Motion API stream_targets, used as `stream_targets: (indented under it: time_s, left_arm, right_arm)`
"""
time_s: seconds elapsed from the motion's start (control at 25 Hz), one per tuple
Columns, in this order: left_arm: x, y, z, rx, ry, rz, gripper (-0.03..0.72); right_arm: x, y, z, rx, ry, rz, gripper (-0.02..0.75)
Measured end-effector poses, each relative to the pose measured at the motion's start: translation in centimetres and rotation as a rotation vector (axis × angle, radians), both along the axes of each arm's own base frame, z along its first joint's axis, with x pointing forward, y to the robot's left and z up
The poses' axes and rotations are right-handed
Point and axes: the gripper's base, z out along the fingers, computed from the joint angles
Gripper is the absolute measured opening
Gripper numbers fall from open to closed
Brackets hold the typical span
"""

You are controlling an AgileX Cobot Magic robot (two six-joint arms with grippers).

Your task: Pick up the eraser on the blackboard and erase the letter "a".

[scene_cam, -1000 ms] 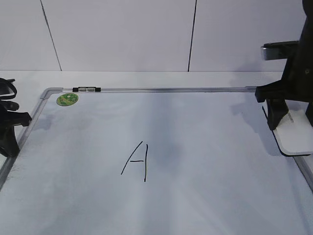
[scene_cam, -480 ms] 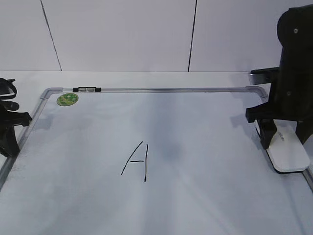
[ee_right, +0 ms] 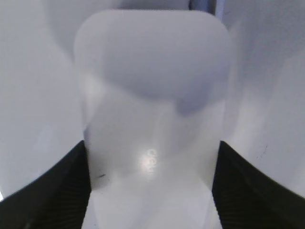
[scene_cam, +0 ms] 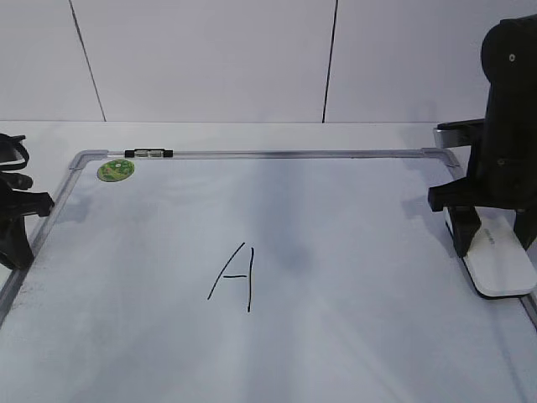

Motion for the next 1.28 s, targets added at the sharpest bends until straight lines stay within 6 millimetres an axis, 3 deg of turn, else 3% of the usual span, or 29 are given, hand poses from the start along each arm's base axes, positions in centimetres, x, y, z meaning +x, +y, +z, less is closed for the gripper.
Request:
stream_targets:
  time_s: [1.28]
  left_arm:
    - [0.02, -0.06, 0.01, -0.007, -0.002, 0.0, 0.021]
  right_arm:
    - [0.18, 0.16, -0.98, 0.011, 0.025, -0.008, 0.531]
